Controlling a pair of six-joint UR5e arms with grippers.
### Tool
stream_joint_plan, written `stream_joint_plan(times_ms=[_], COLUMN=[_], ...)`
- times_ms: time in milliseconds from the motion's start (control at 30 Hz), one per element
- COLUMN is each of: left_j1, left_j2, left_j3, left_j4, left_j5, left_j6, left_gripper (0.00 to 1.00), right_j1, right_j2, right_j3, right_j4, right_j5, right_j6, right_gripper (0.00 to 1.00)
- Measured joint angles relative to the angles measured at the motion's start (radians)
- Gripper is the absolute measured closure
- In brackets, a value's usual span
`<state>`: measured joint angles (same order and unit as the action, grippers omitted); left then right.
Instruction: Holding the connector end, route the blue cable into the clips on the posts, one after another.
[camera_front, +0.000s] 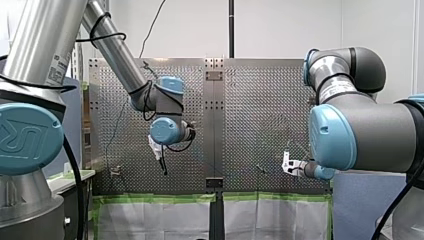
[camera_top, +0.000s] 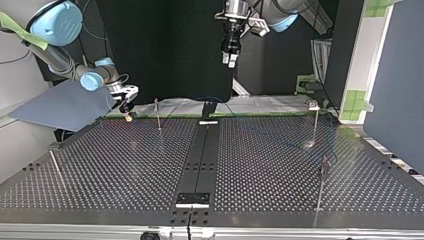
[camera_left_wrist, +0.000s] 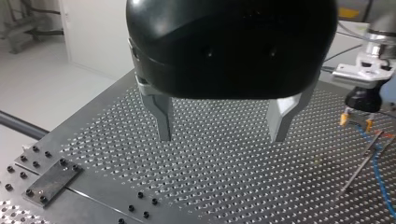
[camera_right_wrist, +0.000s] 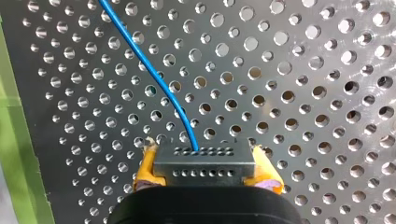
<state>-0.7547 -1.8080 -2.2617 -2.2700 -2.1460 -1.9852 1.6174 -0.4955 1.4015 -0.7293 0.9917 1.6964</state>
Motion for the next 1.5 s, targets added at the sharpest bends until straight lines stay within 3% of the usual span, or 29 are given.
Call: stream_joint_plan(times_ms=[200,433,1500], left_j1=[0.000,0.001,0.001], left_j2=[0.045,0.051,0.051], left_j3=[-0.058,-0.104,-0.108], left_j4=[0.012,0.036,0.039], left_j5=[0.046,0.068,0.070], left_j6=[0.018,0.021,0.022], left_gripper=[0.00,0.00,0.00], right_j1=[-0.002,0.000,0.000], right_j2=[0.000,0.001,0.001], right_j3=[0.000,0.000,0.000], right_j4=[-0.001,-0.001,-0.001], right_j5=[-0.002,-0.002,-0.002], right_j6=[-0.001,0.000,0.000], right_gripper=[1.00,1.00,1.00])
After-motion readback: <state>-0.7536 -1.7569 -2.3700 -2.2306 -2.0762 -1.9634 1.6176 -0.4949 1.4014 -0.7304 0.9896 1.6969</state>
